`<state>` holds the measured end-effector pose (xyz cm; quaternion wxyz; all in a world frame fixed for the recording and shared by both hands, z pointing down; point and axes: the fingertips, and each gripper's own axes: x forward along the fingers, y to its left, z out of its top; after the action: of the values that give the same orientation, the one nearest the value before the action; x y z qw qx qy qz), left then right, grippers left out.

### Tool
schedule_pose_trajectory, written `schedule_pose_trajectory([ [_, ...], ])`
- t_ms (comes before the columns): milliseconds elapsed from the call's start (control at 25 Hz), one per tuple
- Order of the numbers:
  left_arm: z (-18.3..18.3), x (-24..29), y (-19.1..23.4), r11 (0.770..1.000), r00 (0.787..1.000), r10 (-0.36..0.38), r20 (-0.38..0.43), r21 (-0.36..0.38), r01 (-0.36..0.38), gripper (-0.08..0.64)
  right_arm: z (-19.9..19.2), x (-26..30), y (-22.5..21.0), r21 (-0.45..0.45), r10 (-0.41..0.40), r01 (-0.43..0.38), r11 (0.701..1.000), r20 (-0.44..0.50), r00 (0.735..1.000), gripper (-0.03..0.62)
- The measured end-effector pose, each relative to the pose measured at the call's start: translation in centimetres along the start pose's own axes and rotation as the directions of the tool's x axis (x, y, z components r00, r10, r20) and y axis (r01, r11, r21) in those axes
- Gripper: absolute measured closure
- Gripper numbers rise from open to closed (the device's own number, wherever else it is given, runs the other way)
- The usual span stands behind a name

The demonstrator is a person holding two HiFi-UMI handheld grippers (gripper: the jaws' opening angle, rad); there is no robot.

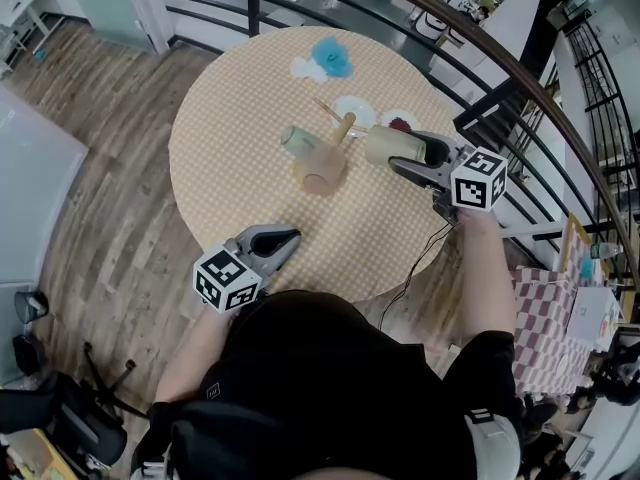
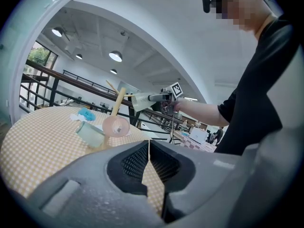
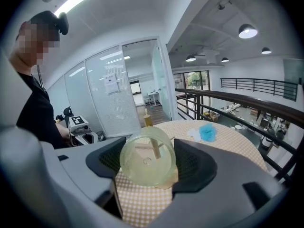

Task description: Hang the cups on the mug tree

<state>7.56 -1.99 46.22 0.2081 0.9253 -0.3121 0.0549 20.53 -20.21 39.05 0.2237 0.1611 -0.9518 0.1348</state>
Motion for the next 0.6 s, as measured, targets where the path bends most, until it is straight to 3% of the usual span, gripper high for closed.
schedule_pose_trajectory([
  [600,-0.5,-0.3,1.0,0.999,0.999,0.035,-0.016,-0.016,-0.035,0.554,-0.5,2.6,-0.5,-0.004,0.035,-0.036,0.999,-0.054,0.998,0.268],
])
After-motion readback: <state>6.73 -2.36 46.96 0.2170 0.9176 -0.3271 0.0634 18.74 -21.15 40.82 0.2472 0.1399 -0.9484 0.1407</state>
